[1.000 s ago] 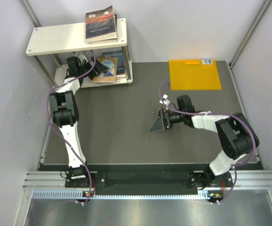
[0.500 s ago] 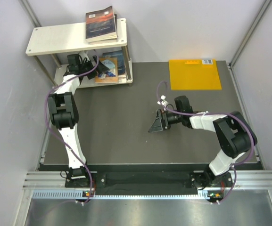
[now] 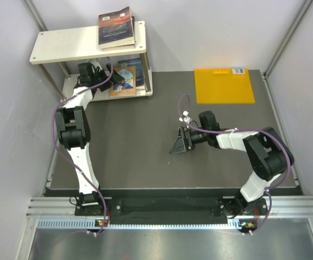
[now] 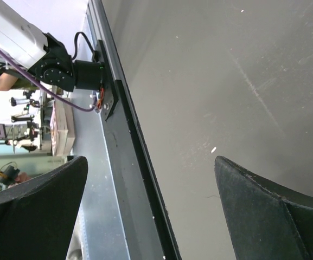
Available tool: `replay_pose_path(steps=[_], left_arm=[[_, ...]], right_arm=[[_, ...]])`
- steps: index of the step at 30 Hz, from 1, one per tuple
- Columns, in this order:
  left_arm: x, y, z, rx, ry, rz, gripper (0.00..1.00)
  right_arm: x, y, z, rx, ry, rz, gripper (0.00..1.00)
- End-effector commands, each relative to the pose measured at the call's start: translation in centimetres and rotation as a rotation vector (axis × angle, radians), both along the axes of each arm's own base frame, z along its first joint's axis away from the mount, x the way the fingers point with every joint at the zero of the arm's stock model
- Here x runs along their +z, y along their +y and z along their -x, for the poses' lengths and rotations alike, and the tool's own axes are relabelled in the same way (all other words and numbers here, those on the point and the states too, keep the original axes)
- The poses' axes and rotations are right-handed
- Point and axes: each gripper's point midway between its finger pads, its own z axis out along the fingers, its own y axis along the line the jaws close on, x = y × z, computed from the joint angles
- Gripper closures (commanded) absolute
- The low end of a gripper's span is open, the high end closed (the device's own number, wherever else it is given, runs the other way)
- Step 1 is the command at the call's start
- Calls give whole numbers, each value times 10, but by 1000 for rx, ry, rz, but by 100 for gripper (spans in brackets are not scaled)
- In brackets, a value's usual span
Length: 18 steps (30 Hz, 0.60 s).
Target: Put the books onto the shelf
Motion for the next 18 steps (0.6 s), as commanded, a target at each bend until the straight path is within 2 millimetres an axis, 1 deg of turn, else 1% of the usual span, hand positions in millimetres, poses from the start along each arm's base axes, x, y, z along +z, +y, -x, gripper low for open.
replay_pose_path(steps=[1, 2, 8, 9, 11, 14, 15, 17, 18], left_arm=[[46, 22, -7, 116, -171, 24, 1], [48, 26, -10, 139, -192, 30, 1], [35, 32, -12, 158, -170, -4, 1], [33, 35, -12, 172, -165, -9, 1], [32, 38, -11, 180, -164, -15, 1], [31, 43, -10, 196, -168, 25, 1], [30, 50, -9, 207, -173, 48, 1], [28, 56, -6, 224, -156, 81, 1], [23, 61, -3, 235, -149, 74, 1]], right_arm=[[4, 8, 3, 35, -41, -34, 0], [4, 8, 3, 36, -42, -34, 0], [2, 9, 6, 44, -38, -35, 0], [1, 9, 6, 44, -35, -33, 0], [1, 10, 7, 45, -33, -35, 0], [1, 11, 8, 49, -31, -36, 0], [2, 12, 8, 52, -35, -38, 0], [0, 13, 11, 54, -31, -37, 0], [0, 13, 11, 55, -30, -36, 0]])
